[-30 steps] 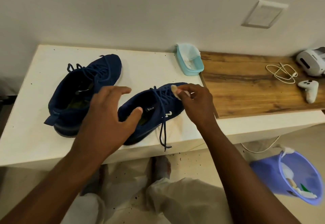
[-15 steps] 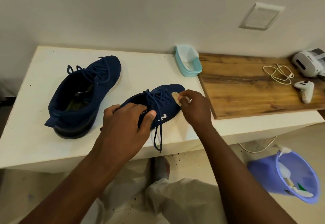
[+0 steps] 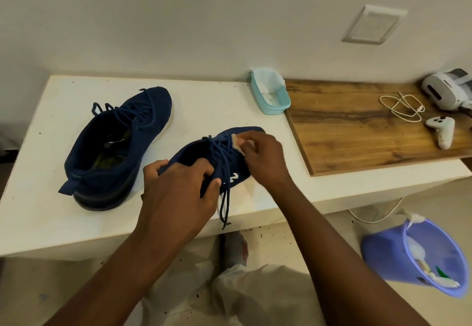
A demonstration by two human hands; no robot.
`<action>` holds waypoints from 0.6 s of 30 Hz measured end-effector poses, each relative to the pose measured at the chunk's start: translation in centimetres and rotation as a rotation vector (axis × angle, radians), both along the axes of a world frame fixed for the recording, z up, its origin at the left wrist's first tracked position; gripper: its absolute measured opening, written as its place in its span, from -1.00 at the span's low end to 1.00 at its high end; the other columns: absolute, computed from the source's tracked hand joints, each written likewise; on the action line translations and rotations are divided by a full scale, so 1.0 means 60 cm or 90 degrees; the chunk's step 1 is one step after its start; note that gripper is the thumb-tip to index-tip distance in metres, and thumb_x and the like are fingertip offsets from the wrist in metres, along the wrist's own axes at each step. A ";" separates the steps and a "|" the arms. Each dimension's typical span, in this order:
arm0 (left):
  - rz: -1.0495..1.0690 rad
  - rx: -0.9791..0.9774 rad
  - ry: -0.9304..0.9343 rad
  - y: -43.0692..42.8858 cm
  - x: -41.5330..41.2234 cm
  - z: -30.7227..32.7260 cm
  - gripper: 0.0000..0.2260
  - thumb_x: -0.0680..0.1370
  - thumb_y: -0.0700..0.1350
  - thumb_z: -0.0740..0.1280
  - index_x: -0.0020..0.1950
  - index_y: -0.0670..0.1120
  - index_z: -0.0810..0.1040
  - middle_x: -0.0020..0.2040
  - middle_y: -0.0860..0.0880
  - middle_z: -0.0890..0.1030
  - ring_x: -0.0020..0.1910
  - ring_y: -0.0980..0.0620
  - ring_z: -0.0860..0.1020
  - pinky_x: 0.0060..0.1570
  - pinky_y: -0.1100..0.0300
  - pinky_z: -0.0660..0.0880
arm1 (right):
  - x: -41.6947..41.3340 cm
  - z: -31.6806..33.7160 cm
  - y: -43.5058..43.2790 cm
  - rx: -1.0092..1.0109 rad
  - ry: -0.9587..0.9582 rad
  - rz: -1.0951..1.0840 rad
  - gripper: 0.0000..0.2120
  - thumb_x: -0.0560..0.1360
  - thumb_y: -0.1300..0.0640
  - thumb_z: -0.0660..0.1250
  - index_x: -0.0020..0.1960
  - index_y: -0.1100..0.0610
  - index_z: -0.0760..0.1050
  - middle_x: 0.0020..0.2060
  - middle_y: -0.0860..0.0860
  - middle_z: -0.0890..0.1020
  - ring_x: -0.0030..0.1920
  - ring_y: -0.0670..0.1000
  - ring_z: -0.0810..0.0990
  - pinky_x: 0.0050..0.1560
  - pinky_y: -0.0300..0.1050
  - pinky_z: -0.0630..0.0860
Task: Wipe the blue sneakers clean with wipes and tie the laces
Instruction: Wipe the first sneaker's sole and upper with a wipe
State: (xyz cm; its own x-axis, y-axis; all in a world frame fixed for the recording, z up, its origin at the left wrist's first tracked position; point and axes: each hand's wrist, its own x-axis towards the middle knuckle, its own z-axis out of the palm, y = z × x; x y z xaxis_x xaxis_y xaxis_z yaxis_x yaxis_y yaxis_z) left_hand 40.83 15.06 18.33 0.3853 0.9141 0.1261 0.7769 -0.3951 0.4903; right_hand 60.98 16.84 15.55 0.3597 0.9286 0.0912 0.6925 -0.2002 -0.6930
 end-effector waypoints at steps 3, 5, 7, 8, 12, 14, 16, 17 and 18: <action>-0.003 0.017 0.003 -0.005 0.004 0.000 -0.89 0.57 0.17 0.32 -0.03 0.19 0.45 -0.23 0.19 0.57 -0.14 0.15 0.53 0.34 0.02 0.15 | -0.007 0.007 0.015 0.028 -0.088 0.071 -0.78 0.58 0.16 0.27 0.12 0.04 0.66 0.04 -0.04 0.66 0.07 -0.09 0.55 0.05 -0.21 0.44; -0.002 0.027 0.016 -0.011 0.006 0.000 -0.85 0.52 0.14 0.39 -0.05 0.17 0.44 -0.26 0.19 0.56 -0.15 0.12 0.54 0.31 -0.02 0.20 | 0.033 -0.001 0.021 0.001 -0.130 -0.048 -0.77 0.59 0.14 0.26 0.16 0.05 0.65 0.05 0.03 0.65 0.10 0.02 0.56 0.04 -0.13 0.44; -0.003 0.034 0.017 -0.017 0.010 -0.001 -0.81 0.48 0.09 0.46 -0.07 0.14 0.46 -0.27 0.19 0.55 -0.16 0.08 0.55 0.28 -0.06 0.26 | 0.068 -0.013 0.013 -0.012 -0.114 -0.158 -0.76 0.61 0.13 0.25 0.19 0.07 0.64 0.07 0.07 0.66 0.11 0.08 0.59 0.04 -0.13 0.44; -0.003 0.037 0.015 -0.018 0.011 -0.001 -0.80 0.46 0.07 0.48 -0.08 0.14 0.47 -0.28 0.19 0.55 -0.16 0.07 0.56 0.27 -0.08 0.28 | 0.068 -0.015 0.012 -0.002 -0.096 -0.177 -0.76 0.61 0.14 0.25 0.19 0.08 0.64 0.07 0.07 0.66 0.11 0.07 0.59 0.03 -0.15 0.43; -0.003 0.050 0.027 -0.017 0.013 -0.005 -0.80 0.44 0.06 0.47 -0.10 0.14 0.45 -0.30 0.20 0.54 -0.15 0.08 0.55 0.27 -0.06 0.25 | -0.014 0.003 0.026 0.036 -0.108 0.051 -0.72 0.63 0.05 0.19 -0.21 -0.11 0.55 -0.23 -0.09 0.64 -0.14 -0.02 0.55 -0.12 -0.06 0.46; -0.005 0.046 0.034 -0.015 0.014 -0.005 -0.80 0.45 0.06 0.47 -0.09 0.15 0.45 -0.29 0.20 0.54 -0.14 0.09 0.55 0.28 -0.06 0.24 | -0.027 0.003 0.040 0.000 -0.210 0.093 -0.73 0.62 -0.06 0.16 -0.19 -0.10 0.53 -0.18 -0.10 0.60 -0.06 0.02 0.49 -0.08 0.02 0.45; -0.004 0.043 0.033 -0.016 0.014 -0.007 -0.80 0.45 0.06 0.47 -0.09 0.14 0.45 -0.29 0.20 0.54 -0.15 0.09 0.55 0.28 -0.05 0.25 | -0.002 -0.002 0.061 -0.016 -0.239 0.042 -0.77 0.61 -0.05 0.22 -0.03 -0.09 0.65 -0.05 -0.05 0.63 0.04 0.07 0.48 -0.01 0.05 0.43; 0.000 0.046 0.027 -0.018 0.014 -0.006 -0.81 0.46 0.07 0.46 -0.09 0.13 0.46 -0.29 0.20 0.54 -0.16 0.09 0.55 0.28 -0.05 0.26 | 0.015 -0.003 0.069 -0.024 -0.229 0.002 -0.78 0.61 -0.03 0.25 0.02 -0.07 0.68 -0.02 -0.03 0.64 0.06 0.08 0.49 0.02 0.05 0.45; 0.003 0.051 0.020 -0.017 0.015 -0.005 -0.82 0.47 0.07 0.46 -0.08 0.13 0.47 -0.28 0.20 0.54 -0.17 0.09 0.55 0.28 -0.05 0.27 | 0.029 -0.001 0.075 -0.029 -0.221 -0.029 -0.78 0.61 -0.01 0.27 0.06 -0.05 0.69 0.00 -0.02 0.65 0.07 0.09 0.51 0.03 0.05 0.48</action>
